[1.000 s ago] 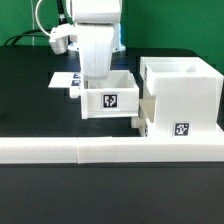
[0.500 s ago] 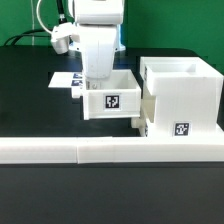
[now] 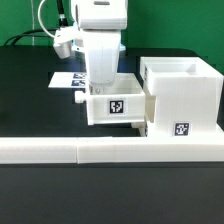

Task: Assemble drawer

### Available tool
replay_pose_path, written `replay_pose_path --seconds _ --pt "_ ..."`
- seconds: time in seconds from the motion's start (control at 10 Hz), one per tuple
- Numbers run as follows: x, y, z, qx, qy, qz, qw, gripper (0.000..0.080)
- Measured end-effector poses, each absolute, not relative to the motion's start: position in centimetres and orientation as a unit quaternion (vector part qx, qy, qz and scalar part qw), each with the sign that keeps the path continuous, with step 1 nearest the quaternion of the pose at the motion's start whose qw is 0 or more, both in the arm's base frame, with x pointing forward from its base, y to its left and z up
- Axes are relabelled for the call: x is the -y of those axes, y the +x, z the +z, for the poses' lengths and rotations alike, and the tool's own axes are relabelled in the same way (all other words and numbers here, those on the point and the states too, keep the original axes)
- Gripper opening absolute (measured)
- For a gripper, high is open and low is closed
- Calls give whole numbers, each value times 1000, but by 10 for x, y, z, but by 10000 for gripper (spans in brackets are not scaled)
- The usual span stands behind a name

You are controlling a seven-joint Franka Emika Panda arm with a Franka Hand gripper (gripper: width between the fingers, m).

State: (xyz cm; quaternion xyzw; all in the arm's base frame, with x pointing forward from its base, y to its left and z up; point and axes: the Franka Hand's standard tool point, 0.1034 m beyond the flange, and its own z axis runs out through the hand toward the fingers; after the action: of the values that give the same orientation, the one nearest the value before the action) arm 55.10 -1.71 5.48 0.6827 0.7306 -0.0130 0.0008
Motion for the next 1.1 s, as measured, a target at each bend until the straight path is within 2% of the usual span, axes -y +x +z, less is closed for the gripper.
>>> replay_pose_path --seconds 1.1 --pt "18 552 60 -720 694 -14 2 42"
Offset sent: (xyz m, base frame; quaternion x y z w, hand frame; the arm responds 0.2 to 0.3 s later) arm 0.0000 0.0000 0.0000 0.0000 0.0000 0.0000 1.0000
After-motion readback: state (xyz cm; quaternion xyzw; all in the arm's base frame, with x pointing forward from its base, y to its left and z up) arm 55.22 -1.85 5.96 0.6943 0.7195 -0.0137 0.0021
